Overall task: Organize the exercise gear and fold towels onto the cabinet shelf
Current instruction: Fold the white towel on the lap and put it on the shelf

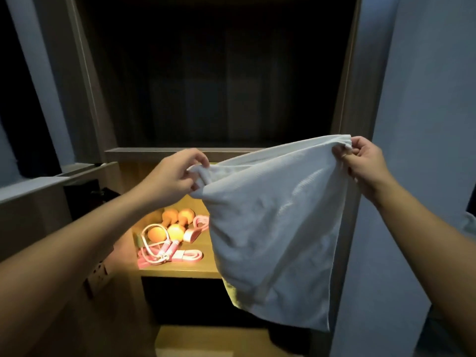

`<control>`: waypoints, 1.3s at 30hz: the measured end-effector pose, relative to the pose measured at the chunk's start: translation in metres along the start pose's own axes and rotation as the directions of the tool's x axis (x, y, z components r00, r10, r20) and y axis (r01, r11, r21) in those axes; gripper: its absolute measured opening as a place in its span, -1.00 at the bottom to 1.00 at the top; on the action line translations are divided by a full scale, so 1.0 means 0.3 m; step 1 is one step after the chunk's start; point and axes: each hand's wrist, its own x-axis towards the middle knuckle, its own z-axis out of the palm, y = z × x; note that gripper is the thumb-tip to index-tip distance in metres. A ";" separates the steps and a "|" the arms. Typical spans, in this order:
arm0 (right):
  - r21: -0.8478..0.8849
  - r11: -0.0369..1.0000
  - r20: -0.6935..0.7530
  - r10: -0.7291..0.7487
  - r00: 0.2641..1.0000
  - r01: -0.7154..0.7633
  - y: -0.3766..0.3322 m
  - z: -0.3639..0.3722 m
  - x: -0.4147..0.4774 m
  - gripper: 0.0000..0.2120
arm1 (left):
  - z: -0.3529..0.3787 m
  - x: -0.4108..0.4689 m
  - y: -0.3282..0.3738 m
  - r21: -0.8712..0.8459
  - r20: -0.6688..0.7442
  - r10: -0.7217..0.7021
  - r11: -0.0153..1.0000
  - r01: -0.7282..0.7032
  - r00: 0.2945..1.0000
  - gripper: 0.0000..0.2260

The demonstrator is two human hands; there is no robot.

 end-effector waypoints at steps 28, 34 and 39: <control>-0.075 0.996 0.230 0.067 0.971 -0.051 0.087 0.138 -0.064 -0.73 | 0.237 -0.170 -0.199 0.432 0.284 -0.147 0.902 0.011 0.947 -0.85; -0.111 0.991 0.149 0.097 0.984 -0.081 0.105 0.103 -0.050 -0.69 | 0.272 -0.174 -0.202 0.232 0.122 -0.005 0.972 -0.023 0.993 -0.77; -0.120 0.989 0.134 0.107 0.985 -0.091 0.116 0.090 -0.051 -0.67 | 0.292 -0.180 -0.208 0.095 0.043 0.003 0.995 -0.007 0.999 -0.74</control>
